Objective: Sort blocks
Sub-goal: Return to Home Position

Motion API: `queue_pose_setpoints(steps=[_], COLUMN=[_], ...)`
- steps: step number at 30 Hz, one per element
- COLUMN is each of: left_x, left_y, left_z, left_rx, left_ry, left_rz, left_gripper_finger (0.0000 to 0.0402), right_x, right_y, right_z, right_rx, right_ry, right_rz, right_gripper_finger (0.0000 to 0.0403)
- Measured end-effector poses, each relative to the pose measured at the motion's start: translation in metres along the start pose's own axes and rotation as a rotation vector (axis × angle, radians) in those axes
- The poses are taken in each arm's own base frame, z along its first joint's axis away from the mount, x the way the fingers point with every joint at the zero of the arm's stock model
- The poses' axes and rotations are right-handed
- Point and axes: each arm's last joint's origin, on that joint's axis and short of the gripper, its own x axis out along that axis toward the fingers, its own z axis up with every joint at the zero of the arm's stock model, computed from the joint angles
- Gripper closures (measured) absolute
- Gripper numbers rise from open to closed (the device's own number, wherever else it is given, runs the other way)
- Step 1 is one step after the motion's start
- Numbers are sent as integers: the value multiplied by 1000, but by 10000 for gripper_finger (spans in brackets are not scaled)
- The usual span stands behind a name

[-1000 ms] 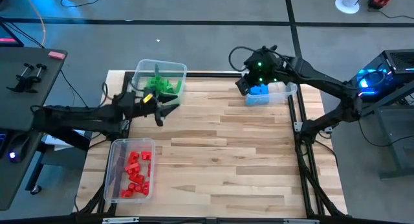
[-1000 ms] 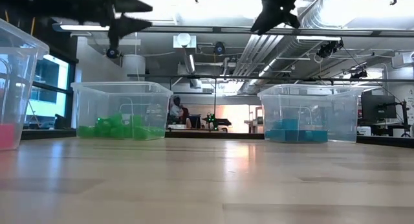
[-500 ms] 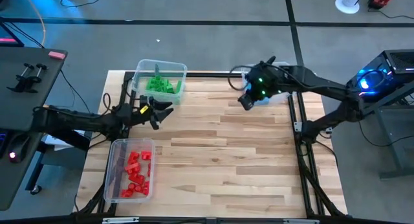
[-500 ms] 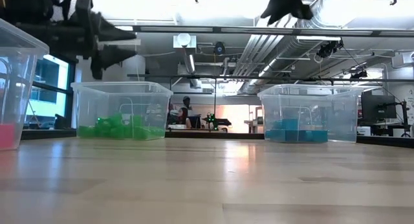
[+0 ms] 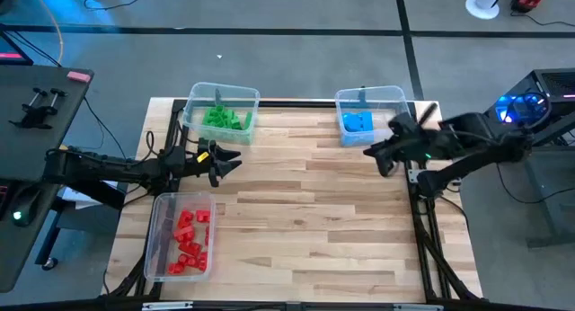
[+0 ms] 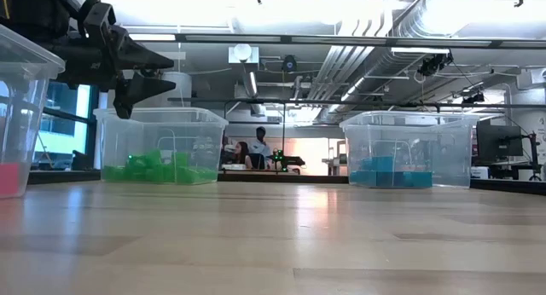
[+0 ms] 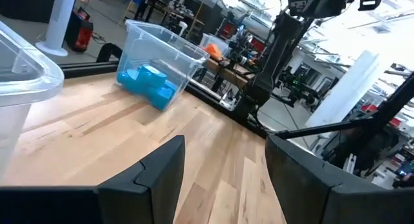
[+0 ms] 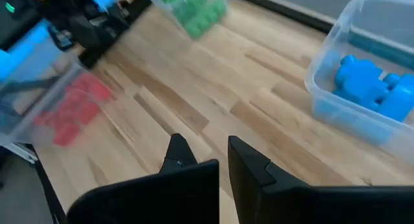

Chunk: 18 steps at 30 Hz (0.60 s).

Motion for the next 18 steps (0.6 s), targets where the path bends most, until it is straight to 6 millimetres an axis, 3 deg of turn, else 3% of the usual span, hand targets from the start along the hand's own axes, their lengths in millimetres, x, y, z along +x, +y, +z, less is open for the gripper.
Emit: queue_pose_setpoints(steps=[2,5,11,15,18], left_x=[0,0,0,0,0], left_y=[0,0,0,0,0], left_z=[-1,-1,-1,-1,-1], left_rx=[0,0,0,-1,0], left_ry=[6,5,5,5,5], left_rz=[3,4,6,6,6], left_gripper_finger=[202,202,202,202,202], right_x=[-4,7,61,93,106], right_y=[-4,-11,-34,-57,-79], right_z=[-12,-37,-94,-115,-124], right_rx=[1,6,7,12,-21], right_ry=[-39,-41,-123,-238,-346], right_rz=[25,87,332,529,617], right_gripper_finger=[403,403,403,403,403])
